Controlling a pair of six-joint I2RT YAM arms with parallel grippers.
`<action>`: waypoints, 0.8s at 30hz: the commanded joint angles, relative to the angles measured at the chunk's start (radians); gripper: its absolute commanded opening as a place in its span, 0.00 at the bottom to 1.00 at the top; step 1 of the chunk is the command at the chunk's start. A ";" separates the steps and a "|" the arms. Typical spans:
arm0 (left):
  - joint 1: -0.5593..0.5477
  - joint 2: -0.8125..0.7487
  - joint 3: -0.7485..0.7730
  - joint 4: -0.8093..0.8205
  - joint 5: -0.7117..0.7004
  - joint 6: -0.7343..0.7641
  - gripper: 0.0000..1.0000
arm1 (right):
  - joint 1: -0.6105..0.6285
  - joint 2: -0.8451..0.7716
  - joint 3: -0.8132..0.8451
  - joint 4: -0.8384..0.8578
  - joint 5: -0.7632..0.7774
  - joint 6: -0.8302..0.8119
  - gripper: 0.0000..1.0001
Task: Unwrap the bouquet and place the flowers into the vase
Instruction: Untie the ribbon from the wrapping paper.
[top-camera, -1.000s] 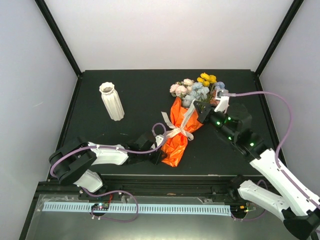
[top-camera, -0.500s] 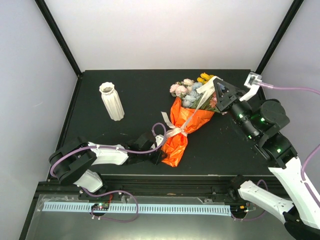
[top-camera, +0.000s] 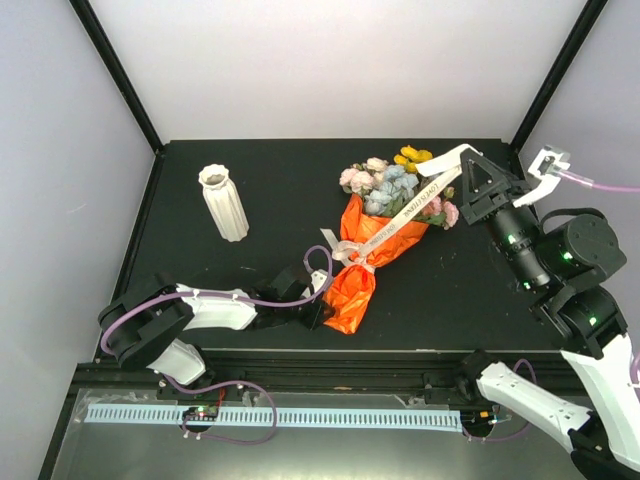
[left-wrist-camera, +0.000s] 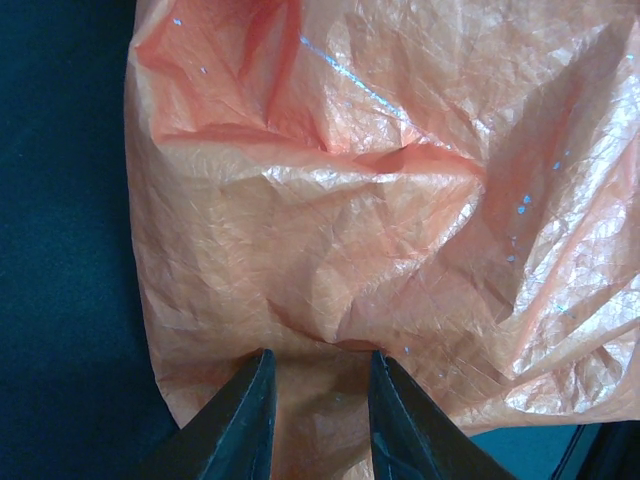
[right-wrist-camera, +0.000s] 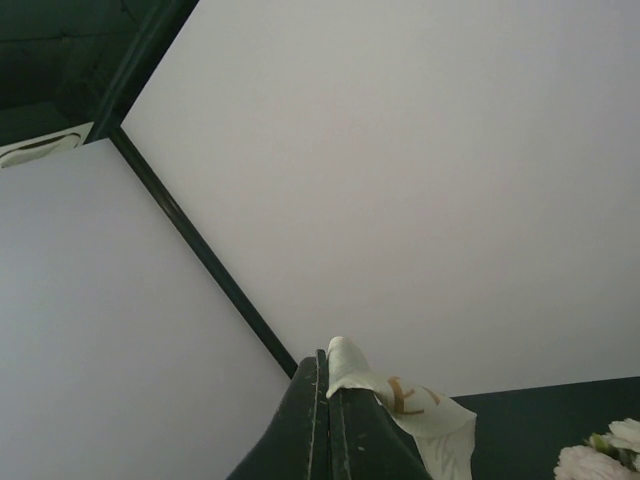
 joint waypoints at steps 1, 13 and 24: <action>-0.012 -0.003 0.010 -0.006 0.062 -0.032 0.28 | 0.002 -0.019 -0.054 -0.055 0.056 -0.019 0.01; -0.009 -0.262 0.135 -0.246 -0.060 -0.073 0.49 | 0.002 0.013 -0.246 0.193 -0.467 0.090 0.01; 0.028 -0.714 0.209 -0.579 -0.483 -0.014 0.69 | 0.019 0.227 -0.194 0.297 -0.738 0.170 0.01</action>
